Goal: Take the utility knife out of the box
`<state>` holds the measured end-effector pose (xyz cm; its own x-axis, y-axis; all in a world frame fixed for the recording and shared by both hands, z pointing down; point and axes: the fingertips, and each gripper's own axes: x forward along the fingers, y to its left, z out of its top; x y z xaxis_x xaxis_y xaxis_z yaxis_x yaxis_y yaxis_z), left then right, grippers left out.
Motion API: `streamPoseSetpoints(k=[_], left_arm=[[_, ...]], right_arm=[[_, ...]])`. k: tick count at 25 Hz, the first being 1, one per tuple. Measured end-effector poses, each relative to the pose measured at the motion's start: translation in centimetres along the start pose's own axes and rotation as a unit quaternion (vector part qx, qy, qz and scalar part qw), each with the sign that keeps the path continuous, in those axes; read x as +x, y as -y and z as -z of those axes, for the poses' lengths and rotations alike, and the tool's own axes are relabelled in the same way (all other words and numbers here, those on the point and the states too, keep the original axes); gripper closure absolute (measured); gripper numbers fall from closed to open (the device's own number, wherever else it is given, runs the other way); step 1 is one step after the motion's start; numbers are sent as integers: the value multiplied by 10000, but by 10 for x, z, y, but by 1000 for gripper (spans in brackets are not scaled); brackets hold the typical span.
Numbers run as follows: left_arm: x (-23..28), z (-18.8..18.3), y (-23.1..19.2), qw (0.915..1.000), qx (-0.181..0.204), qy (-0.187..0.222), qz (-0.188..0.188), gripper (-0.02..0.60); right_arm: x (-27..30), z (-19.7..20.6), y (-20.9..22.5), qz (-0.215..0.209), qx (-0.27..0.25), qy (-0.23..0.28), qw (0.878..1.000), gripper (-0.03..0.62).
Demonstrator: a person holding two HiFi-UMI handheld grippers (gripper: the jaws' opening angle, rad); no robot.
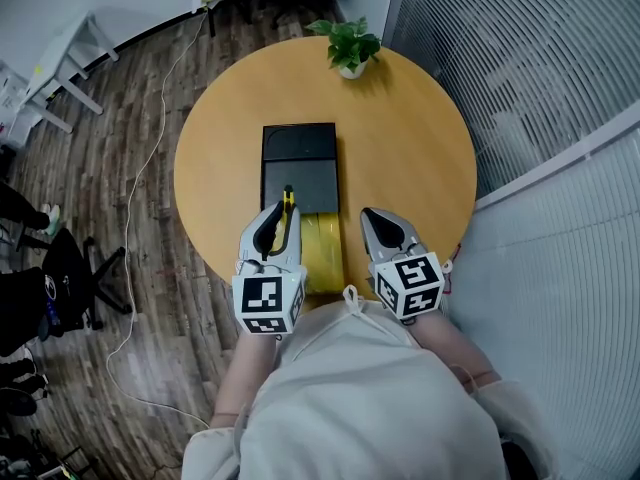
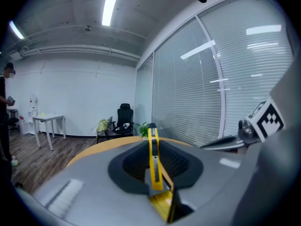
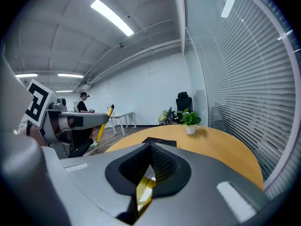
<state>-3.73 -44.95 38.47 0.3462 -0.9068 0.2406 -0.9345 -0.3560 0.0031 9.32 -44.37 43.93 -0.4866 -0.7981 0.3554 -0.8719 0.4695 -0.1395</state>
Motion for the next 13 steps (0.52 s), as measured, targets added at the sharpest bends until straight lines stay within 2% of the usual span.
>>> streamPoseSetpoints(k=[13], left_arm=[[-2,5,11,9999,109,-14,31,515]], right_arm=[[-3,7,1,-52,-33,-14,10000,595]])
